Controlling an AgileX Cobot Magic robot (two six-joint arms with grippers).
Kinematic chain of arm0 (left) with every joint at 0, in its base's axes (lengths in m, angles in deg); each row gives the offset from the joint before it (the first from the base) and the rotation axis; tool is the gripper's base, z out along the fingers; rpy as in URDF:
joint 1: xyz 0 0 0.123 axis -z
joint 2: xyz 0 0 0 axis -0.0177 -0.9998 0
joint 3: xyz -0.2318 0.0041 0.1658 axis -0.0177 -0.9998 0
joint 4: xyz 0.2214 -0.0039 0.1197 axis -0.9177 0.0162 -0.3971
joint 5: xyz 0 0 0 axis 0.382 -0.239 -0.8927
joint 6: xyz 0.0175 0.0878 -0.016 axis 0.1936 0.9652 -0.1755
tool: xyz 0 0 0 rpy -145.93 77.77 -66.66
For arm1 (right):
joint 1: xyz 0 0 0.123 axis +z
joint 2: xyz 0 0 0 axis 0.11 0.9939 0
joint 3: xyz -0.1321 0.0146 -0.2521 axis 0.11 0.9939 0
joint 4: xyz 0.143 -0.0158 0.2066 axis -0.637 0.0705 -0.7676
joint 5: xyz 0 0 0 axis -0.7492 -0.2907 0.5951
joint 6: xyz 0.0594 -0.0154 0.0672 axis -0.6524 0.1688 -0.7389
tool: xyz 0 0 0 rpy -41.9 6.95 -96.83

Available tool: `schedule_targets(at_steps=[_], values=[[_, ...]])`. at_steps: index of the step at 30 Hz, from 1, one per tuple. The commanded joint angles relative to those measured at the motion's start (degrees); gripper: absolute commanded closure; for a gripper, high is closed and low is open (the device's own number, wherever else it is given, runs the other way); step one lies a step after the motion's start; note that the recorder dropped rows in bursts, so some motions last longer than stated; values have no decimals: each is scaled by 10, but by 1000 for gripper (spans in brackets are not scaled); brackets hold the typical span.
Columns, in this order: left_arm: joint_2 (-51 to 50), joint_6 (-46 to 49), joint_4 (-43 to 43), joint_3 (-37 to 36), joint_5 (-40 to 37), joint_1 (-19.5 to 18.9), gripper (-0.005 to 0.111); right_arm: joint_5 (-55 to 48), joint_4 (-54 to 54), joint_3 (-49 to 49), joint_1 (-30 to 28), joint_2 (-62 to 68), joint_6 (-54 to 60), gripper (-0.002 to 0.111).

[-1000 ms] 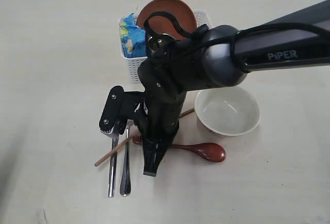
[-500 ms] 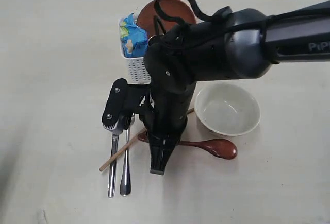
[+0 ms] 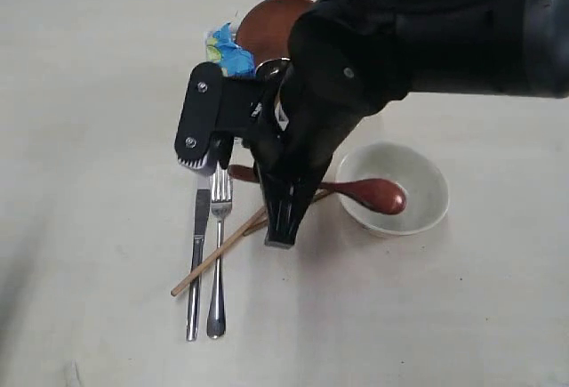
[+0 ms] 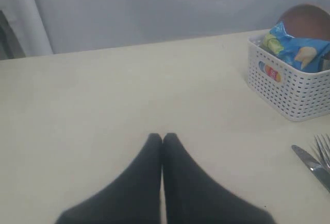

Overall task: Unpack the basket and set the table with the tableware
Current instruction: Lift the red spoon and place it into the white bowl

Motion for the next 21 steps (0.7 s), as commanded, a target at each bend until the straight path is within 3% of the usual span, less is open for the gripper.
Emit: schedule_targets(at_steps=[1, 11, 21], values=[[1, -2, -1, -1, 6, -1, 106, 34, 29, 0, -44, -7, -7, 109], [1, -2, -1, -1, 6, -1, 106, 88, -20, 0, -106, -6, -7, 109], [1, -2, -1, -1, 6, -1, 106, 90, -49, 24, -109, -6, -7, 109]])
